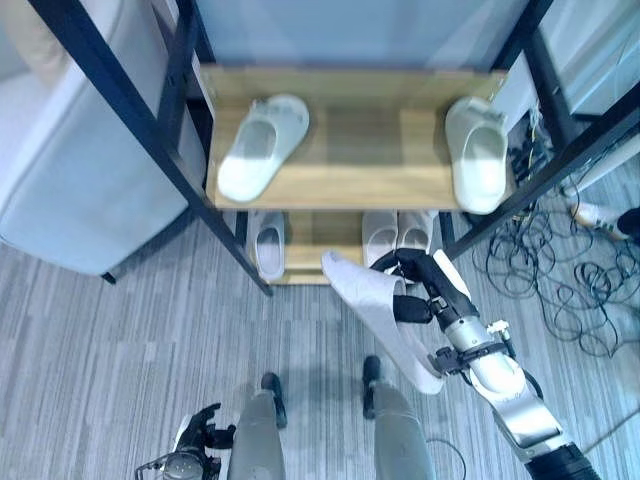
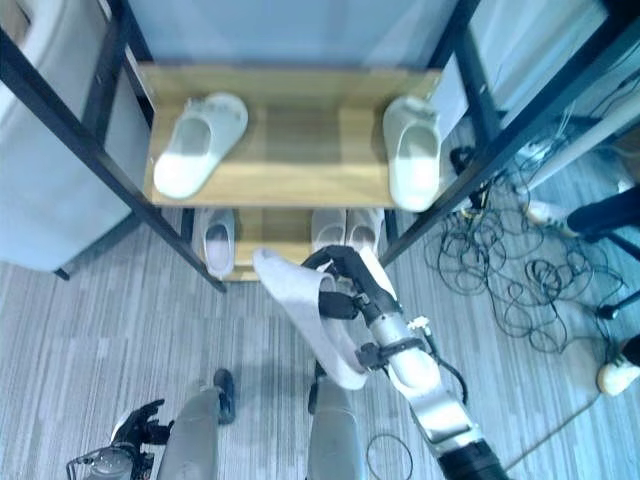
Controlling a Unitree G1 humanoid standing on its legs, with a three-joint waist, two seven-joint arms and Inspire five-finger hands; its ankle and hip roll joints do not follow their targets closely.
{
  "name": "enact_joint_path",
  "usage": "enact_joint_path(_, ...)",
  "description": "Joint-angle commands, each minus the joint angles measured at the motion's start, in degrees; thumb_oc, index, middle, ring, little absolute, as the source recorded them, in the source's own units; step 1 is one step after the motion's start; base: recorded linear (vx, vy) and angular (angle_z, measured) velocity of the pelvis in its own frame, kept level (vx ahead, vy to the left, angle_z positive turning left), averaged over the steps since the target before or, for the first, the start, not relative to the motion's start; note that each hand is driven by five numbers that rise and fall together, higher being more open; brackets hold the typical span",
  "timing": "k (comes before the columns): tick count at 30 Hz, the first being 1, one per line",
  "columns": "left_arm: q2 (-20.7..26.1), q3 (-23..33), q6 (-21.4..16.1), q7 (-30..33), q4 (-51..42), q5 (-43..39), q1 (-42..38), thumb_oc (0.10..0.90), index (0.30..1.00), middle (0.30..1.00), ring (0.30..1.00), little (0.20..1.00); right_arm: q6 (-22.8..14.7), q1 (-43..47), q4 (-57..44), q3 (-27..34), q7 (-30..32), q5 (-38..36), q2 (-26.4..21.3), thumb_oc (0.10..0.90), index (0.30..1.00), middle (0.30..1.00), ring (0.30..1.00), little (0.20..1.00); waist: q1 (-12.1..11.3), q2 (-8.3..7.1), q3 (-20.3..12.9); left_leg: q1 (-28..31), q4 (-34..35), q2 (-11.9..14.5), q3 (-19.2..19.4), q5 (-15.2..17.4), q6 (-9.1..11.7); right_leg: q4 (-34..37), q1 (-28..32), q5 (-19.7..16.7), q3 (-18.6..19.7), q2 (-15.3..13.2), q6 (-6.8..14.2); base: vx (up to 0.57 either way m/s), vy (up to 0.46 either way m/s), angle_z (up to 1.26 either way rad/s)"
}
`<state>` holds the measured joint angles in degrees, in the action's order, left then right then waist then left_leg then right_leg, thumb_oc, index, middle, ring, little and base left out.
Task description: Arrange the slippers neatly on the shoe rack.
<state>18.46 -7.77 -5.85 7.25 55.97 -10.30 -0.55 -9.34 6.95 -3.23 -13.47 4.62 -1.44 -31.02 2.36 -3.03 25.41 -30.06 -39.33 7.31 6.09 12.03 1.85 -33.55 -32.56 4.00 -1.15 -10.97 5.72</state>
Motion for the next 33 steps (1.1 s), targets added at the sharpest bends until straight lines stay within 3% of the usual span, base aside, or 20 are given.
enact_joint_path(1,0.7,-1.9,-3.2,1.3,-8.1,-3.9,2.2,0.8,0.9,0.9,0.9,0.9,-6.1,7.0,-9.3,3.0,5.2,-1.8,-0.8,0.4,0.3,0.3,0.3,0.3,-1.1,-0.01,0.3,-8.8,-11.5,-1.4,0.7,7.1,-2.7,-14.4,-8.0,10.6,-2.5,2.2,-3.2,-0.1,-0.023,0.06)
enact_joint_path(3,1.8,-1.9,-3.5,2.1,-12.9,-5.7,1.4,0.8,0.9,0.9,0.9,0.9,-6.1,8.7,-9.1,3.5,6.6,-2.1,-0.8,0.4,0.3,0.3,0.3,0.3,-1.0,0.26,0.8,-16.3,-17.8,-1.2,-0.8,8.3,-3.0,-19.5,-14.3,12.7,-2.6,2.1,-4.0,-0.11,-0.053,0.09)
enact_joint_path(4,2.9,-1.9,-4.3,3.0,-17.8,-7.5,0.1,0.8,0.9,0.9,0.9,0.9,-5.7,10.7,-8.8,4.1,8.1,-1.5,-1.8,0.4,0.3,0.3,0.3,0.3,-1.0,0.24,1.7,-22.7,-22.9,-1.2,-2.1,9.6,-3.4,-24.2,-20.1,14.2,-2.1,1.9,-4.9,-0.12,-0.056,0.18)
enact_joint_path(5,2.9,-1.9,-4.3,3.0,-17.9,-7.5,0.1,0.8,0.9,0.9,0.9,0.9,-5.7,10.8,-8.8,4.1,8.2,-1.4,-1.8,0.4,0.3,0.3,0.3,0.3,-0.9,0.3,1.3,-23.4,-23.4,-1.2,-2.2,9.8,-3.4,-24.7,-20.8,14.5,-2.2,1.9,-4.9,-0.13,-0.069,0.31)
enact_joint_path(6,4.1,-1.8,-5.1,4.4,-22.6,-8.7,-1.5,0.8,0.9,0.9,0.9,0.9,-5.2,13.0,-7.9,4.7,10.0,-0.8,-2.4,0.4,0.3,0.3,0.3,0.3,-0.9,0.2,1.8,-29.9,-29.3,-1.0,-3.4,11.3,-3.8,-30.5,-26.9,16.1,-1.8,1.5,-5.8,-0.05,-0.053,0.3)
enact_joint_path(8,5.2,-2.0,-5.6,5.1,-25.7,-9.5,-3.0,0.8,0.9,0.9,0.9,0.9,-5.2,15.1,-7.2,5.0,11.0,-0.2,-3.0,0.4,0.3,0.3,0.3,0.3,-1.0,-0.06,1.8,-35.8,-34.0,-0.8,-4.4,12.5,-3.9,-35.6,-32.5,17.8,-1.9,1.2,-6.5,-0.03,-0.068,0.2)
enact_joint_path(13,7.8,-1.7,-6.5,6.5,-32.4,-11.6,-5.0,0.8,0.9,0.9,0.9,0.9,-4.5,19.4,-5.8,5.4,13.1,0.8,-5.1,0.4,0.3,0.3,0.3,0.3,-1.5,-0.25,2.1,-45.8,-44.9,-1.2,-5.6,15.9,-4.9,-46.8,-42.5,21.6,-1.6,0.7,-8.0,0.04,-0.048,0.07)
enact_joint_path(18,11.6,-1.7,-7.2,7.7,-38.1,-12.0,-6.0,0.8,0.9,0.9,0.9,0.9,-4.1,24.8,-6.0,5.8,15.1,2.9,-6.4,0.4,0.3,0.3,0.3,0.3,-2.1,0.07,2.8,-56.8,-60.5,-1.2,-6.2,21.2,-5.2,-61.8,-53.6,26.5,-0.8,-0.1,-8.9,0.12,-0.029,0.01)
enact_joint_path(22,13.6,-2.2,-7.3,7.4,-39.6,-12.4,-6.3,0.8,0.9,0.9,0.9,0.9,-3.8,30.0,-5.2,4.8,16.3,5.1,-9.0,0.4,0.3,0.3,0.3,0.3,-2.7,0.31,4.2,-59.8,-67.8,-0.8,-6.9,24.7,-5.4,-69.9,-57.3,29.9,0.5,-0.2,-9.3,0.12,0.0,-0.02)
enact_joint_path(25,14.7,-3.2,-7.8,7.6,-40.4,-14.1,-4.4,0.8,0.9,0.9,0.9,0.9,-3.5,34.3,-3.8,3.2,18.0,6.5,-10.8,0.4,0.3,0.3,0.3,0.3,-3.6,1.46,4.4,-59.9,-75.5,-1.1,-9.0,28.8,-5.6,-77.6,-57.4,34.1,1.3,-0.1,-9.6,0.13,0.021,0.05)
enact_joint_path(28,17.8,-0.2,-6.9,6.4,-57.2,-14.6,1.8,0.8,0.9,0.9,0.9,0.9,-2.4,33.7,-4.8,5.0,18.2,7.4,-12.9,0.4,0.3,0.3,0.3,0.3,-4.8,2.29,4.4,-59.9,-80.1,-1.9,-9.5,31.3,-5.9,-82.4,-57.4,36.5,2.5,-0.5,-9.8,0.08,-0.005,0.02)
enact_joint_path(33,20.5,2.7,-7.4,4.2,-63.5,-16.0,8.2,0.8,0.9,0.9,0.9,0.9,-2.6,35.8,-4.3,3.0,16.8,6.5,-14.7,0.4,0.3,0.3,0.3,0.3,-6.3,3.02,4.4,-59.9,-86.1,-2.0,-10.8,33.6,-6.7,-88.5,-57.4,38.0,4.0,-0.5,-10.1,0.04,0.021,0.04)
